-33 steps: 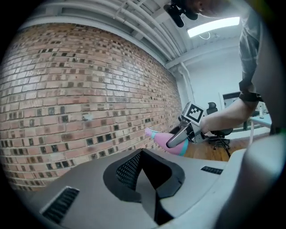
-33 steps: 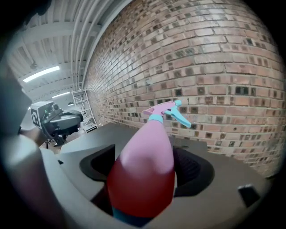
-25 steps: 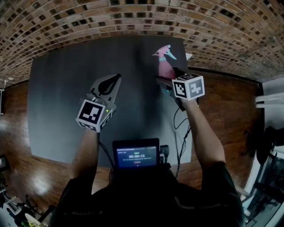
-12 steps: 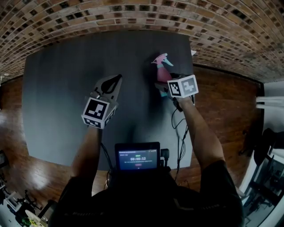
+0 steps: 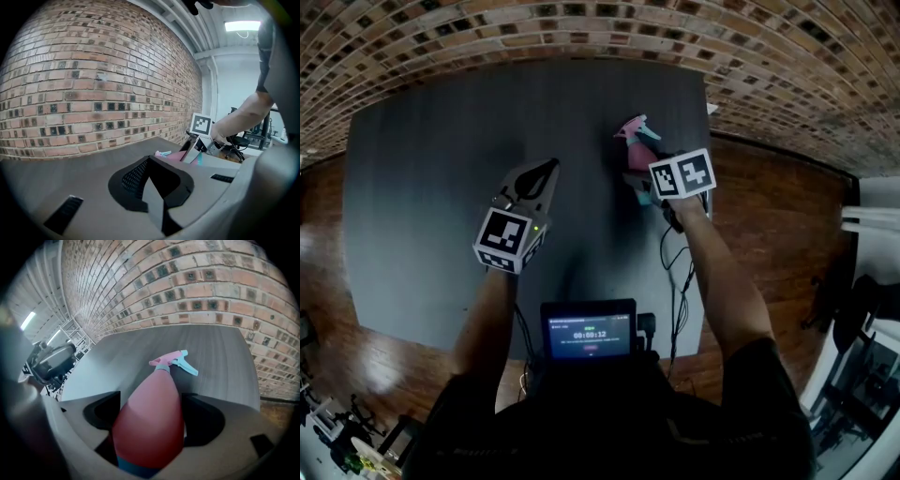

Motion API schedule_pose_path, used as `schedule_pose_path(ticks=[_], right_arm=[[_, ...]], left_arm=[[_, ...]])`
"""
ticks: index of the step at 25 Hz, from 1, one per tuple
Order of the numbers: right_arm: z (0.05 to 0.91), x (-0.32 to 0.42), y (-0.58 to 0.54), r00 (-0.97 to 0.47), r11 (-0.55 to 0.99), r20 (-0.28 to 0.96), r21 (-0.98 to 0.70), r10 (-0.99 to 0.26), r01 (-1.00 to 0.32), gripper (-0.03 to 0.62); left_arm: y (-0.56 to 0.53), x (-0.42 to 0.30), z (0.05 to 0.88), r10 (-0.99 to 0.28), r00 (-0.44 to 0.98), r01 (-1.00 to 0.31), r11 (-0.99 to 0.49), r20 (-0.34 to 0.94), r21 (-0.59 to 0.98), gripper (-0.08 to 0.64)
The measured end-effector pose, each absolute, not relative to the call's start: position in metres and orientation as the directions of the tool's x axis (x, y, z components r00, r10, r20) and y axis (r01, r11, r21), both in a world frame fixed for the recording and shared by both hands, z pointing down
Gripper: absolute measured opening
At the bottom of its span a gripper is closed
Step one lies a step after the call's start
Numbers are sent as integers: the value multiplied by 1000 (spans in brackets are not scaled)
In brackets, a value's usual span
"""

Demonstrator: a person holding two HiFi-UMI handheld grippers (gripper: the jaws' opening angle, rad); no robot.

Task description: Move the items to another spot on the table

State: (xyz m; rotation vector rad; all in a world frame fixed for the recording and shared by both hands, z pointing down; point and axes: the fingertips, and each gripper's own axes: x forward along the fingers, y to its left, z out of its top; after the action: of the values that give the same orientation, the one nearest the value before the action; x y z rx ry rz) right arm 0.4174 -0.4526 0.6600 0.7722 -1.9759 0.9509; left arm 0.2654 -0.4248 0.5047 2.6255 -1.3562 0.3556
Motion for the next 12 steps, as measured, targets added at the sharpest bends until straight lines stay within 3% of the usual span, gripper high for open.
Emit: schedule_pose_path(ticks=[12], right_arm=[[636,421,-453,-510,562,818,-297,-267,-772,436]], left_arm=[[-411,261,480,-798,543,-827,-562,261,1,-3]])
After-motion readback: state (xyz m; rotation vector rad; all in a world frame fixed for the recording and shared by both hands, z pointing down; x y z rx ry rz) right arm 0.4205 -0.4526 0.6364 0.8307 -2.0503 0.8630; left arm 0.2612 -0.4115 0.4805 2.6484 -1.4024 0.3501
